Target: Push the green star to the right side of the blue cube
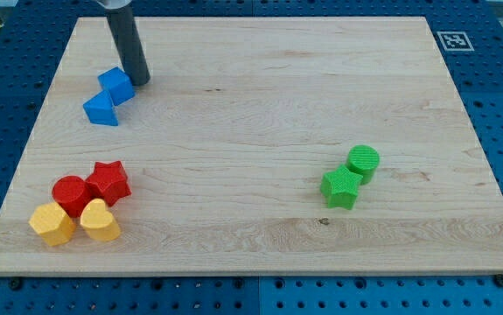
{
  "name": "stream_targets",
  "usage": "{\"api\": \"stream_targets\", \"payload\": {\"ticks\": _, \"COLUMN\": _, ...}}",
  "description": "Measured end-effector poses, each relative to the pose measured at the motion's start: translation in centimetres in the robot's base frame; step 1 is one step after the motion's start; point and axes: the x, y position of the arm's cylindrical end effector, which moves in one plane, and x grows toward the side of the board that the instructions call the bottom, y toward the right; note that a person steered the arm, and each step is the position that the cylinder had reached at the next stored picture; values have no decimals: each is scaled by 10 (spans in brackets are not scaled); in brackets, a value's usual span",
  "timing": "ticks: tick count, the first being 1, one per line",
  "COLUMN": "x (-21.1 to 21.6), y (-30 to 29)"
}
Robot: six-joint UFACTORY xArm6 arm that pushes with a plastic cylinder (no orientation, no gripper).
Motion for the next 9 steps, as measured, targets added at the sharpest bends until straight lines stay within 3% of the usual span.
{"api": "stream_targets", "payload": {"ticks": 1, "x": 0, "y": 22}}
{"api": "stream_targets", "payload": {"ticks": 2, "x": 19, "y": 88}}
{"api": "stream_targets", "payload": {"ticks": 6, "x": 156, "y": 448}}
{"api": "stream_targets", "payload": {"ticks": 7, "x": 223, "y": 438}}
{"api": "stream_targets", "payload": {"ticks": 8, "x": 233, "y": 377}}
{"api": "stream_targets", "payload": {"ticks": 9, "x": 233, "y": 372}}
